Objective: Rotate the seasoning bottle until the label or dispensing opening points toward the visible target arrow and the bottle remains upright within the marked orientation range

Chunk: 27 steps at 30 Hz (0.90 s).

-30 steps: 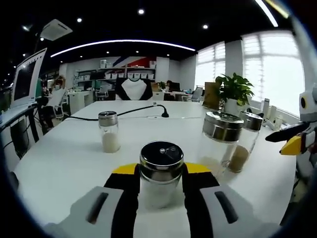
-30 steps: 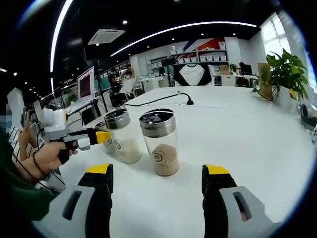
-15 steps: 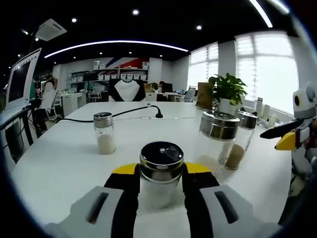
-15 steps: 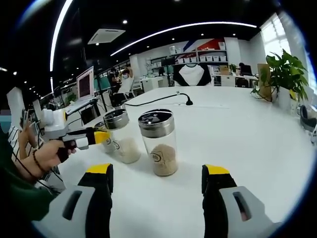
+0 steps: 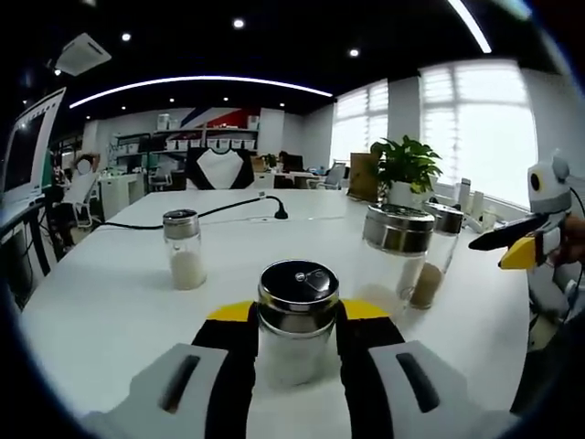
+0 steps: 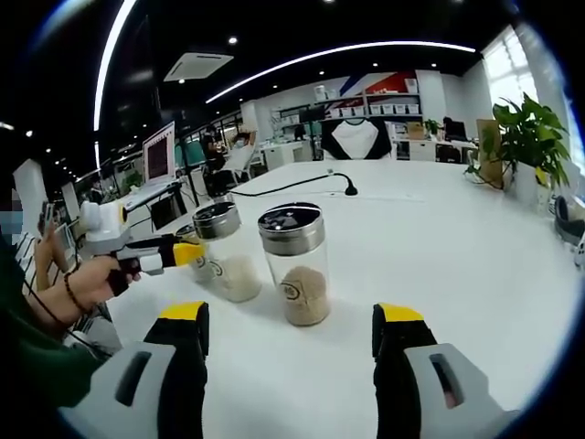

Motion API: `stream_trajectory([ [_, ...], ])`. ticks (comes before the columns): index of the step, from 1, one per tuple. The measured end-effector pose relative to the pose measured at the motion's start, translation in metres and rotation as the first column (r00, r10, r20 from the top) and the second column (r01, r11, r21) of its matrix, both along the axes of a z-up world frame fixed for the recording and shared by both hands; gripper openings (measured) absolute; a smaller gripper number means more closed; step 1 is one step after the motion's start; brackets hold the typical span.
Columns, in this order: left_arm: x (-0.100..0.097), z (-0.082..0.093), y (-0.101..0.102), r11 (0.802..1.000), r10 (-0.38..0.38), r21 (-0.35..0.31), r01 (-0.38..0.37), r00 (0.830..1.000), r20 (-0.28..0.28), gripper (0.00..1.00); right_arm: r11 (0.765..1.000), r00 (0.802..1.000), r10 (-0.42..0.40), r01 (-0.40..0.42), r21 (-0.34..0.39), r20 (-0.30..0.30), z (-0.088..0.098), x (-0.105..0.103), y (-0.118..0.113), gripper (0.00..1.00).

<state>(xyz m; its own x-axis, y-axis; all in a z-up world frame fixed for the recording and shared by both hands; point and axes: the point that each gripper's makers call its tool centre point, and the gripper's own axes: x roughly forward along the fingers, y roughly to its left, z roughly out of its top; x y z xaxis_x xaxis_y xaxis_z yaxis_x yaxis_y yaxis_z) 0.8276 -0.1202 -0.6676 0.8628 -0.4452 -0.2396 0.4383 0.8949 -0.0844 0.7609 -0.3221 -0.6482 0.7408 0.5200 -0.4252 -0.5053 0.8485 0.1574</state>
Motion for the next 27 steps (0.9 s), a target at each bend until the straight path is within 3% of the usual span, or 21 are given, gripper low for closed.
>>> stream_trajectory([
  [13, -0.0008, 0.0012, -0.0011, 0.993, -0.114, -0.010, 0.114, 0.993, 0.029, 0.35, 1.000, 1.000, 0.001, -0.001, 0.001, -0.005, -0.0010, -0.0020, -0.0001, 0.74],
  [27, -0.0003, 0.0011, -0.0055, 0.966, -0.259, 0.006, 0.259, 0.965, 0.037, 0.35, 1.000, 1.000, 0.007, -0.007, 0.020, -0.008, 0.0005, -0.0028, 0.0034, 0.74],
])
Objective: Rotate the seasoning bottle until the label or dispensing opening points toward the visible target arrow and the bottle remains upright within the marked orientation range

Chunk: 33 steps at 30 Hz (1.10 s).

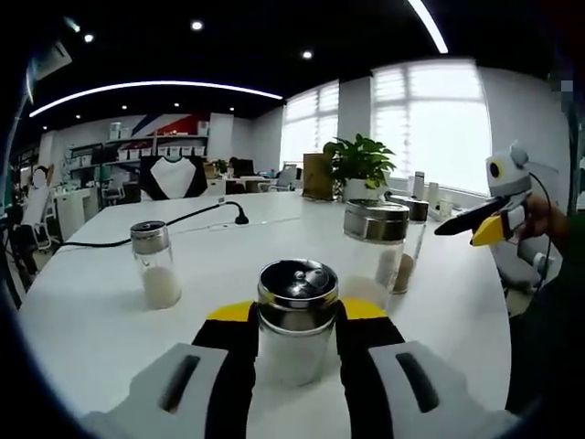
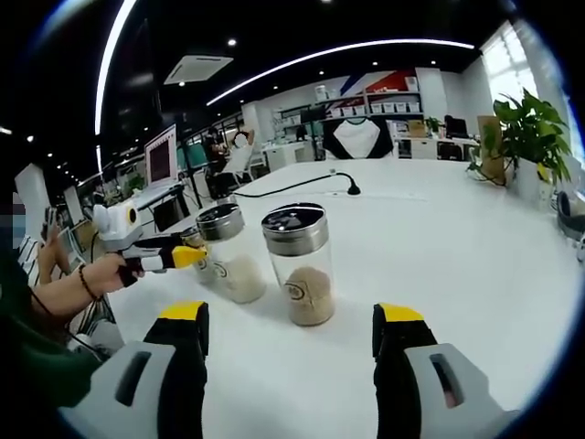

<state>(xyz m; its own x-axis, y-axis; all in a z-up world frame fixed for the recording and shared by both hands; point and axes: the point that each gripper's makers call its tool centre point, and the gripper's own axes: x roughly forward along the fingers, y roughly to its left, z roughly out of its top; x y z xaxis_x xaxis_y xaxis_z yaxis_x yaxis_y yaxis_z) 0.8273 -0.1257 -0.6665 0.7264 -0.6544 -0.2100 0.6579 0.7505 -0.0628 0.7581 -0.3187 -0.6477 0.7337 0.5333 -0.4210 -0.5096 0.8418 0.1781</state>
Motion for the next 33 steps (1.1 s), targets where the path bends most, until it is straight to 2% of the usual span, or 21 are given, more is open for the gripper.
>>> stream_trajectory([
  [9, -0.0017, -0.0001, -0.0032, 0.996, -0.083, 0.016, 0.083, 0.997, 0.003, 0.35, 1.000, 1.000, -0.004, 0.004, -0.003, -0.002, 0.0001, 0.0012, -0.0012, 0.74],
  [15, -0.0023, -0.0012, -0.0043, 0.989, -0.136, 0.066, 0.134, 0.990, 0.028, 0.35, 1.000, 1.000, 0.003, -0.003, -0.008, -0.001, 0.0005, 0.0020, -0.0001, 0.74],
  [33, -0.0007, -0.0021, -0.0043, 0.960, -0.275, 0.056, 0.274, 0.961, 0.014, 0.35, 1.000, 1.000, 0.006, -0.006, -0.012, -0.011, -0.0020, 0.0034, -0.0006, 0.74],
])
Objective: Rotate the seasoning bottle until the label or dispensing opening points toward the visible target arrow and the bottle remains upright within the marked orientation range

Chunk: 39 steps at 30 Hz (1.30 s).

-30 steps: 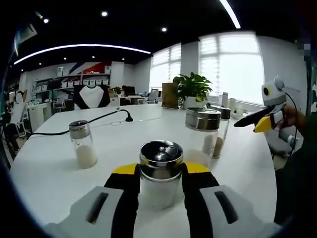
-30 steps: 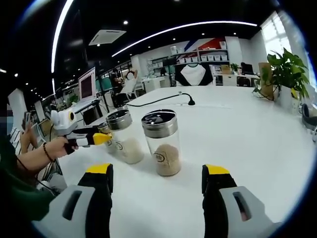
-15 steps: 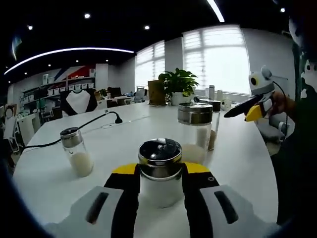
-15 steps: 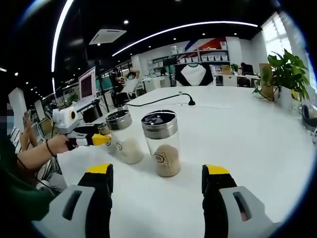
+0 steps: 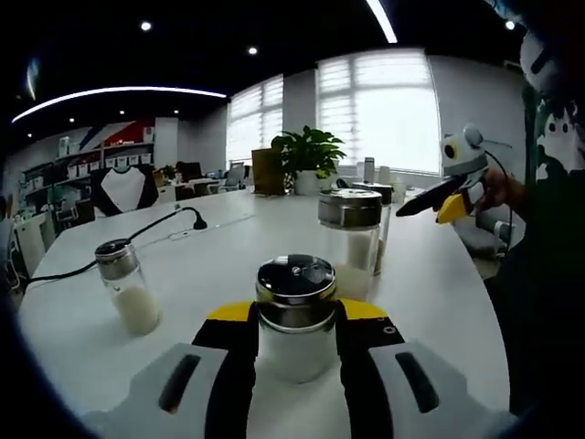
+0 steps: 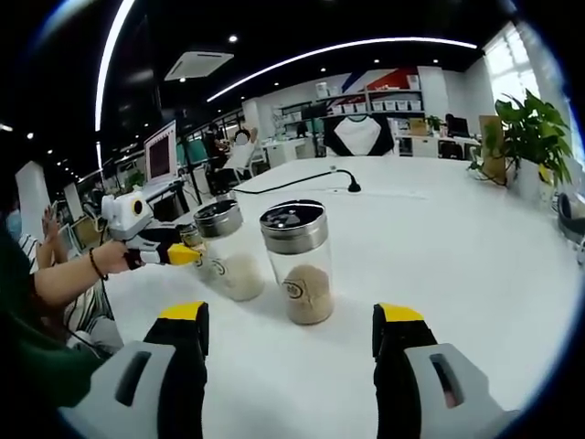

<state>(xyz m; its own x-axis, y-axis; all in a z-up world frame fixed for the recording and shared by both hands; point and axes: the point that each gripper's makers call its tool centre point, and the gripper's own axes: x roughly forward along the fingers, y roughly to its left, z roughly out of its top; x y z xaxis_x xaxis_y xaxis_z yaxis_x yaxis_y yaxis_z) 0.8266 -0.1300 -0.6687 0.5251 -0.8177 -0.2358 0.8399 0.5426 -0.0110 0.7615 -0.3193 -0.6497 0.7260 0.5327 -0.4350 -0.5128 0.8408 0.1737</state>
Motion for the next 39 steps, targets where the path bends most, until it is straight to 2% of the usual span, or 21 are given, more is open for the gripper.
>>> stream_trajectory([
  [13, -0.004, 0.000, -0.006, 0.994, -0.109, 0.031, 0.109, 0.994, -0.006, 0.35, 1.000, 1.000, -0.008, 0.008, 0.000, -0.011, -0.004, 0.000, -0.003, 0.74],
  [20, -0.005, 0.000, -0.007, 0.992, -0.119, 0.027, 0.119, 0.993, -0.010, 0.35, 1.000, 1.000, -0.011, 0.011, -0.001, -0.014, -0.004, -0.001, -0.004, 0.74],
  [22, -0.004, 0.000, -0.006, 0.994, -0.104, 0.019, 0.104, 0.994, -0.013, 0.36, 1.000, 1.000, -0.012, 0.012, -0.001, -0.016, -0.005, -0.001, -0.004, 0.74],
  [23, -0.003, 0.000, -0.005, 0.997, -0.076, 0.002, 0.076, 0.996, -0.034, 0.37, 1.000, 1.000, -0.012, 0.012, -0.001, -0.015, -0.005, -0.001, -0.004, 0.74],
  [25, 0.003, -0.001, -0.001, 0.999, -0.033, -0.005, 0.033, 0.999, -0.028, 0.47, 1.000, 1.000, -0.012, 0.012, -0.001, -0.015, -0.004, -0.001, -0.004, 0.74],
  [26, 0.005, -0.001, 0.002, 1.000, -0.008, -0.010, 0.008, 1.000, -0.024, 0.56, 1.000, 1.000, -0.012, 0.012, -0.001, -0.015, -0.004, -0.001, -0.004, 0.74],
  [28, 0.003, -0.002, 0.002, 1.000, 0.007, 0.000, -0.007, 0.999, -0.037, 0.62, 1.000, 1.000, -0.013, 0.013, -0.002, -0.016, -0.005, -0.001, -0.005, 0.74],
  [31, -0.005, -0.002, 0.000, 1.000, 0.010, 0.016, -0.010, 0.999, -0.045, 0.56, 1.000, 1.000, -0.019, 0.019, -0.001, -0.021, -0.006, -0.001, -0.006, 0.74],
  [32, -0.006, -0.003, 0.001, 0.999, 0.040, 0.018, -0.039, 0.997, -0.060, 0.57, 1.000, 0.999, -0.021, 0.021, 0.000, -0.024, -0.007, -0.001, -0.006, 0.74],
  [36, -0.011, 0.001, 0.001, 0.997, 0.077, 0.023, -0.076, 0.997, -0.031, 0.58, 1.000, 0.999, -0.022, 0.022, 0.001, -0.025, -0.007, -0.001, -0.006, 0.74],
  [39, -0.012, 0.003, 0.001, 0.992, 0.125, 0.009, -0.125, 0.992, -0.034, 0.58, 1.000, 1.000, -0.020, 0.020, 0.001, -0.024, -0.006, -0.001, -0.005, 0.74],
])
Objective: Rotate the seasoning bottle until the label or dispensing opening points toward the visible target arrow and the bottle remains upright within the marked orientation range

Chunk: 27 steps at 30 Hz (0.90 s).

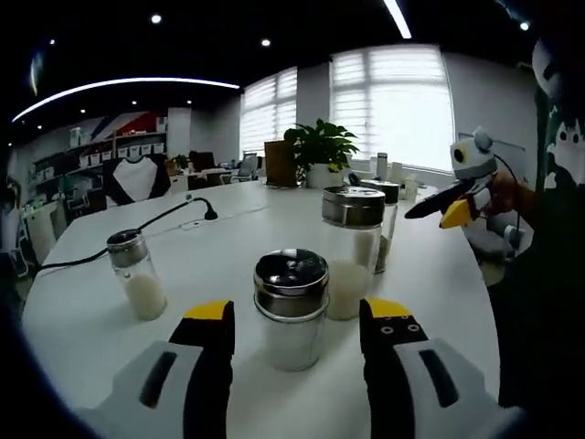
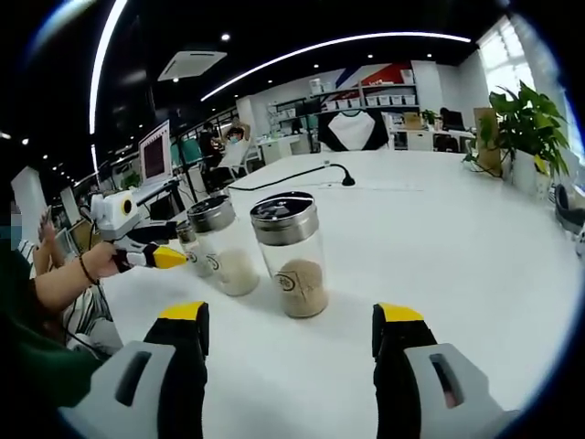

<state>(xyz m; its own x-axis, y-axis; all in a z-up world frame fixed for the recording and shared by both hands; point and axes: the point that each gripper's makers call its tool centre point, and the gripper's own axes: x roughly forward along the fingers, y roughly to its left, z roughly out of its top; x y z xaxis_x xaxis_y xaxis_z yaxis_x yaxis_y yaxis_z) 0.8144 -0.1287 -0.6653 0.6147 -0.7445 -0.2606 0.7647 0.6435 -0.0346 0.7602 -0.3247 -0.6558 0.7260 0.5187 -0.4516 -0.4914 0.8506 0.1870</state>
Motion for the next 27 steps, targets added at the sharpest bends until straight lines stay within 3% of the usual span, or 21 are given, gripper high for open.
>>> stream_trajectory([
  [5, -0.001, 0.002, 0.003, 0.995, 0.090, -0.043, -0.091, 0.996, -0.019, 0.57, 1.000, 1.000, 0.001, -0.001, 0.002, 0.004, 0.001, 0.001, 0.000, 0.74],
  [9, 0.002, 0.001, 0.011, 0.981, 0.180, -0.066, -0.184, 0.981, -0.072, 0.57, 1.000, 1.000, 0.002, -0.002, 0.001, -0.001, 0.000, 0.000, 0.000, 0.74],
  [12, 0.001, 0.001, 0.017, 0.970, 0.237, -0.034, -0.240, 0.969, -0.068, 0.56, 1.000, 1.000, 0.001, -0.001, 0.002, -0.002, 0.000, 0.000, 0.000, 0.74],
  [14, -0.001, 0.001, 0.018, 0.957, 0.287, -0.025, -0.291, 0.954, -0.087, 0.56, 1.000, 1.000, -0.001, 0.001, 0.001, -0.003, 0.000, 0.000, -0.001, 0.74],
  [15, -0.001, -0.001, 0.023, 0.940, 0.339, -0.009, -0.341, 0.936, -0.094, 0.55, 1.000, 1.000, -0.001, 0.001, 0.001, -0.004, -0.001, 0.001, -0.001, 0.74],
  [17, -0.001, -0.003, 0.027, 0.926, 0.376, 0.064, -0.373, 0.925, -0.047, 0.54, 1.000, 1.000, -0.001, 0.001, 0.002, -0.004, -0.001, 0.001, -0.001, 0.74],
  [19, -0.001, 0.002, 0.020, 0.915, 0.396, -0.042, -0.401, 0.914, -0.091, 0.54, 1.000, 1.000, -0.002, 0.002, 0.000, -0.005, -0.001, 0.001, -0.001, 0.74],
  [20, -0.001, 0.002, 0.019, 0.910, 0.403, -0.063, -0.411, 0.908, -0.114, 0.54, 1.000, 1.000, -0.002, 0.002, 0.001, -0.005, -0.001, 0.001, 0.000, 0.74],
  [24, 0.001, 0.004, 0.019, 0.895, 0.438, -0.052, -0.443, 0.895, -0.086, 0.54, 1.000, 1.000, -0.003, 0.003, 0.000, -0.004, 0.000, 0.001, 0.000, 0.74],
  [27, 0.005, 0.008, 0.021, 0.872, 0.477, -0.078, -0.484, 0.874, -0.090, 0.54, 1.000, 1.000, -0.003, 0.003, -0.001, -0.006, 0.000, 0.001, 0.001, 0.74],
])
